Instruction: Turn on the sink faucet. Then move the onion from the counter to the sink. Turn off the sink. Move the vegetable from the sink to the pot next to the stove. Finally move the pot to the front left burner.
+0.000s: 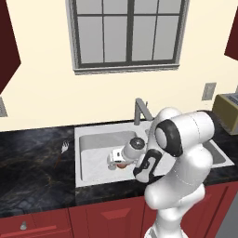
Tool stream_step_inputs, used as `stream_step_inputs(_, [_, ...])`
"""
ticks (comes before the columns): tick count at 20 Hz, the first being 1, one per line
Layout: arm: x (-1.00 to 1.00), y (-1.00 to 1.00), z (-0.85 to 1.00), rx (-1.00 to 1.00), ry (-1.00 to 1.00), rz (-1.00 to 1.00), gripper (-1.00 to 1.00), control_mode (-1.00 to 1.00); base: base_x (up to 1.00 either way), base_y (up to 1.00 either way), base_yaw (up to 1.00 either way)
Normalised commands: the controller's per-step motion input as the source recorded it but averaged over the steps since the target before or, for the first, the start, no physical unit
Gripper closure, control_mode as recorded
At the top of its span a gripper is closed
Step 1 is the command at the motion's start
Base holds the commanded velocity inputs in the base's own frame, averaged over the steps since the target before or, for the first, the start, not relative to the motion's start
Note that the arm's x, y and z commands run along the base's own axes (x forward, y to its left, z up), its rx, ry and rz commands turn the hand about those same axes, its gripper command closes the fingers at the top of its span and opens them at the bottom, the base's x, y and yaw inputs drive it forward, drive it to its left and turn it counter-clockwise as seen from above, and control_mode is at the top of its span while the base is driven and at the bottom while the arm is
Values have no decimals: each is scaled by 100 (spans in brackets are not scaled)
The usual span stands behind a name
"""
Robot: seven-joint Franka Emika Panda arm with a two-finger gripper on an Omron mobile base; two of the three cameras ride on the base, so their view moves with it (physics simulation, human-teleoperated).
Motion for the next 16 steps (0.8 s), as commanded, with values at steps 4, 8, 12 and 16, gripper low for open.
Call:
stream_step_inputs(4, [0,0,100,0,6,0,100,-100,0,0,0])
stream_step_inputs(8, [3,0,100,0,11,0,100,-100,0,0,0])
stream_step_inputs(12, [13,6,100,0,13,0,100,-100,0,0,0])
stream_step_inputs(16, [10,9,100,0,15,0,100,-100,0,0,0])
